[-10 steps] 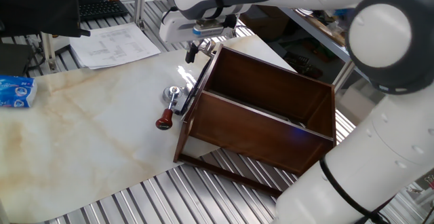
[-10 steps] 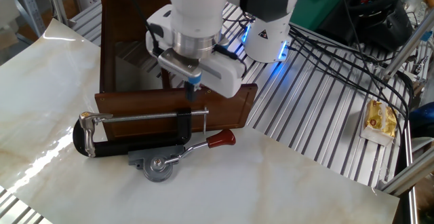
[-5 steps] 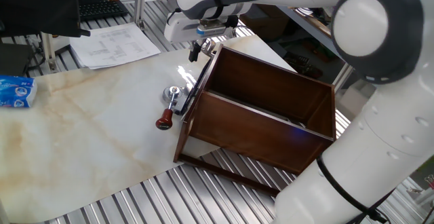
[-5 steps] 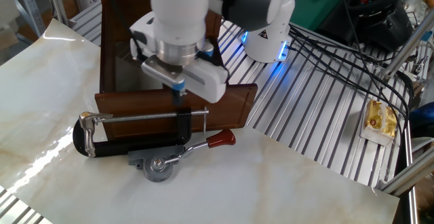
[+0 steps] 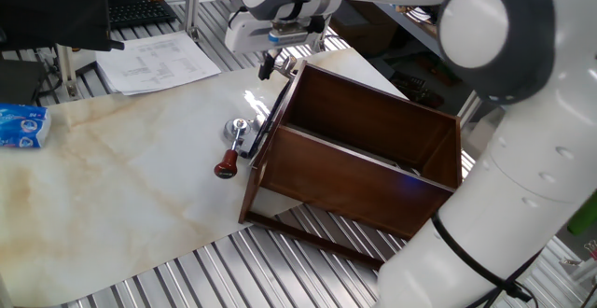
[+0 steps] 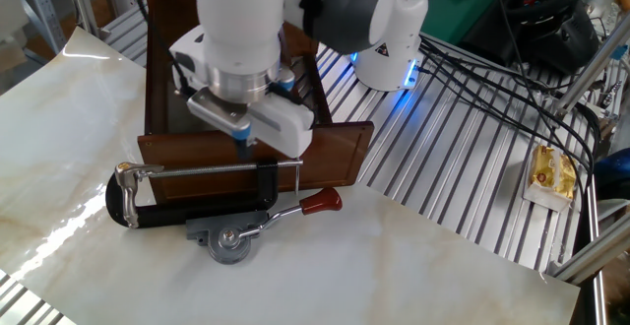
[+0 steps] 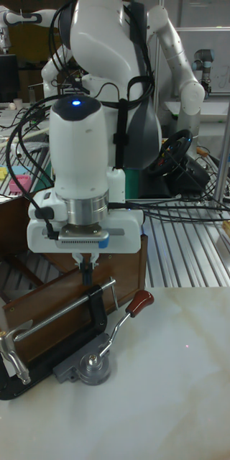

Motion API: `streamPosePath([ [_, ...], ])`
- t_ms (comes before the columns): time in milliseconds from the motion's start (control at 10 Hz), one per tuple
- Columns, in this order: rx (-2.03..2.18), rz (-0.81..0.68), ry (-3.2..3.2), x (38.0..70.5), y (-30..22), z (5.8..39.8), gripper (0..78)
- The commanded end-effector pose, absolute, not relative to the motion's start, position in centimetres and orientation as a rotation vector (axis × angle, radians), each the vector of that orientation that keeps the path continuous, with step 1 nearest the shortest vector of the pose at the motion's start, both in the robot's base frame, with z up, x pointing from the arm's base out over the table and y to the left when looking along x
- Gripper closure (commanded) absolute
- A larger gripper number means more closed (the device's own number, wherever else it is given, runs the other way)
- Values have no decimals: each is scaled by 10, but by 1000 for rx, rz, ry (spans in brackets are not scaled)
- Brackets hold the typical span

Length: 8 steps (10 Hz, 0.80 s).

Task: Turn off the water tap

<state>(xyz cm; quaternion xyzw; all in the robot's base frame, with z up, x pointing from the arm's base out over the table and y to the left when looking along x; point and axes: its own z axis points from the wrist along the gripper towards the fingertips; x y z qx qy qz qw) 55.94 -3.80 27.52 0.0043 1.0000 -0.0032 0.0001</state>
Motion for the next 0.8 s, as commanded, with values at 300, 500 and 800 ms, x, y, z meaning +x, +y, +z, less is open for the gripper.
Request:
streamPosePath([
  [300,-72,-11,3120,588,-58,267,776],
  [500,-82,-10,3113,589,-60,262,776],
  [800,-100,-11,3107,590,-66,258,776],
])
